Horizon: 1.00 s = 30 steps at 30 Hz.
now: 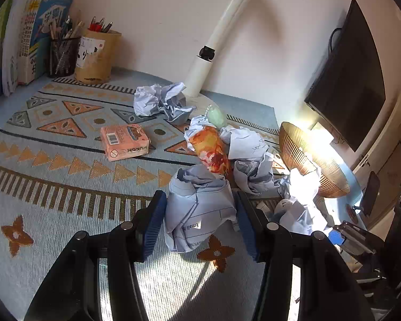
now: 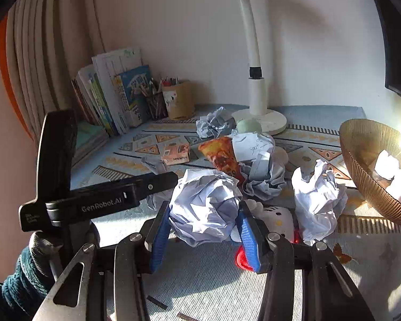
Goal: Organize objects
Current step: 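Carry both paper balls over amber bowl and open both tools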
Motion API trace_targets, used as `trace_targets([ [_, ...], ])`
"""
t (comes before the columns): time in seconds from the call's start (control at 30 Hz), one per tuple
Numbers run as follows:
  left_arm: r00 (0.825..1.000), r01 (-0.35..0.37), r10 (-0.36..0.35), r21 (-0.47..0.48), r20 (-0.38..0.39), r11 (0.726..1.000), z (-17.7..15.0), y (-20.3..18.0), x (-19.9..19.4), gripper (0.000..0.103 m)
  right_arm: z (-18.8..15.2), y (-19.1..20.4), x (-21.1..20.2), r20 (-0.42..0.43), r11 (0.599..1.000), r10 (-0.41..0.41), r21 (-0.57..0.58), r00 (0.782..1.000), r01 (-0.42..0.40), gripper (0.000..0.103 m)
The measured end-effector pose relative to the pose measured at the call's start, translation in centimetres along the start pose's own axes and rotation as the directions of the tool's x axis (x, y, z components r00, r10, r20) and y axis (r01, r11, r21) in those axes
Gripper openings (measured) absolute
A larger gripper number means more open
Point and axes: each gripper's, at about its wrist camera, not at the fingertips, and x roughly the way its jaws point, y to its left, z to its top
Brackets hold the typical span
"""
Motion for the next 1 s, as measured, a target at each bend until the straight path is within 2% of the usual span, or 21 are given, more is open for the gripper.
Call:
trace_targets([
  [0.1,1.0,0.006,-0.006,0.012,-0.008,1.0,0.0,-0.2,0.1,0.05,1.3,-3.7,-3.2,0.097,0.979,0.134,0.14,0.986,-0.146,0.047],
  [0.17,1.0,0.001,-0.001,0.024,-0.009,1.0,-0.1,-0.5,0.1,0.05,1.3,-6.4,-4.8,0.154,0.954,0.171,0.221,0.973,-0.202,0.047],
  [0.2,1.0,-0.004,0.005,0.029,-0.006,1.0,-0.1,-0.6,0.1,0.05,1.2,-7.5,-5.5,0.171,0.948,0.159,0.248,0.972,-0.199,0.047],
  [0.27,1.0,-0.018,0.018,0.04,-0.003,0.999,-0.1,-0.9,0.0,0.05,0.8,-8.9,-6.4,0.163,0.957,0.083,0.263,0.983,-0.124,0.048],
  [0.33,0.999,-0.033,0.033,0.063,-0.007,0.997,0.0,-1.4,0.1,0.05,0.2,-9.7,-6.4,0.106,0.967,-0.066,0.252,0.992,0.037,0.048],
  [0.37,0.999,-0.044,0.044,0.077,-0.005,0.996,-0.1,-1.8,0.1,0.05,-0.2,-9.9,-6.0,0.069,0.963,-0.155,0.235,0.986,0.135,0.048],
  [0.43,0.999,-0.046,0.045,0.095,0.011,0.994,-0.1,-2.6,0.1,0.05,-1.2,-10.5,-4.5,-0.001,0.933,-0.314,0.186,0.95,0.308,0.048],
  [0.5,1.0,-0.026,0.025,0.073,0.012,0.997,0.1,-3.1,0.4,0.05,-1.9,-10.8,-2.6,-0.055,0.899,-0.417,0.121,0.907,0.42,0.048],
  [0.6,1.0,0.007,-0.008,0.034,0.008,0.999,0.2,-3.3,1.3,0.05,-2.6,-10.9,-1.2,-0.087,0.881,-0.461,0.069,0.883,0.467,0.048],
  [0.67,1.0,-0.03,0.031,0.049,-0.005,0.998,-0.1,-3.6,2.0,0.05,-2.6,-10.5,-1.4,-0.059,0.876,-0.477,0.049,0.877,0.479,0.048],
  [0.73,0.999,-0.032,0.032,0.065,0.002,0.997,-0.2,-4.0,1.9,0.05,-2.9,-10.8,-1.1,-0.078,0.872,-0.483,0.047,0.872,0.487,0.048],
  [0.9,0.999,-0.032,0.032,0.066,0.006,0.997,-0.3,-4.0,1.8,0.05,-2.9,-10.5,-1.6,-0.055,0.877,-0.475,0.052,0.878,0.478,0.048],
  [0.93,0.999,-0.032,0.032,0.06,0.009,0.998,-0.3,-3.9,1.8,0.05,-2.9,-10.4,-2.1,-0.045,0.881,-0.467,0.06,0.883,0.469,0.048],
  [1.0,0.999,-0.047,0.047,0.055,0.011,0.997,-0.1,-4.1,1.7,0.05,-2.3,-10.6,-3.9,-0.02,0.9,-0.419,0.125,0.908,0.418,0.048],
])
